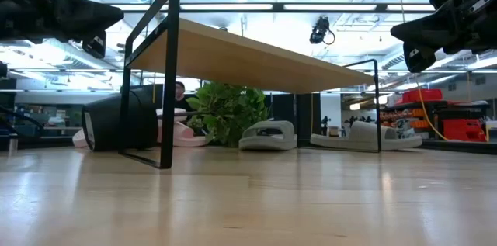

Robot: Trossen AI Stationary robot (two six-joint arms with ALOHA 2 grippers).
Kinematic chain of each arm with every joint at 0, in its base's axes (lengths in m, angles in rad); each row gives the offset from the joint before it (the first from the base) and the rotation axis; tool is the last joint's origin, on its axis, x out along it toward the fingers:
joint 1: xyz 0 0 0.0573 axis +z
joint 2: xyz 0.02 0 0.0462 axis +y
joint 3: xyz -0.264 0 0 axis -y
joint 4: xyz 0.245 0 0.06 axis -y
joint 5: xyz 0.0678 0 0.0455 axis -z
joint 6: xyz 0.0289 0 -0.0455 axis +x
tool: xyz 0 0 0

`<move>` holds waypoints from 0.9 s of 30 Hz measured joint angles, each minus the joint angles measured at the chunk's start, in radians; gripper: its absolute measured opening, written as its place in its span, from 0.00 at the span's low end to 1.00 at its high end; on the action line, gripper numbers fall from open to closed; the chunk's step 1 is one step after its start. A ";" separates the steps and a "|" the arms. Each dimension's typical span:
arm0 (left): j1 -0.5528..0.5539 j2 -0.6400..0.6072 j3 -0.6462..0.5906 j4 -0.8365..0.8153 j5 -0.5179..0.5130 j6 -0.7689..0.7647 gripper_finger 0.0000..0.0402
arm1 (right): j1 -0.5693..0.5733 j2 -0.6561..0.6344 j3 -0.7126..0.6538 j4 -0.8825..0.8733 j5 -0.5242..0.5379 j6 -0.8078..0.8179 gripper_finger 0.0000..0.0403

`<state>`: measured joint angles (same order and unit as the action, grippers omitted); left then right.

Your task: Pick and place slides into the shelf

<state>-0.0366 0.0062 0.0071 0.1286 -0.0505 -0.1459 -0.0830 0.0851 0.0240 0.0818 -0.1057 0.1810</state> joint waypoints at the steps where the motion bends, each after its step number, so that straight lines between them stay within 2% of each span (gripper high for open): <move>1: 0.000 0.000 0.000 0.000 0.000 0.000 0.09 | 0.000 0.000 0.000 0.000 0.000 0.000 0.06; 12: 0.000 0.000 0.000 0.000 0.000 0.000 0.06 | 0.000 0.000 0.000 0.000 0.000 0.000 0.06; 21: 0.000 0.000 0.000 0.000 0.000 0.000 0.09 | 0.000 0.000 0.000 0.000 0.000 0.000 0.06; 27: 0.000 0.000 0.000 0.000 0.000 0.000 0.08 | 0.000 0.000 0.000 0.000 0.000 0.000 0.06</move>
<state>-0.0368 0.0059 0.0071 0.1284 -0.0506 -0.1459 -0.0829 0.0853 0.0239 0.0817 -0.1055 0.1806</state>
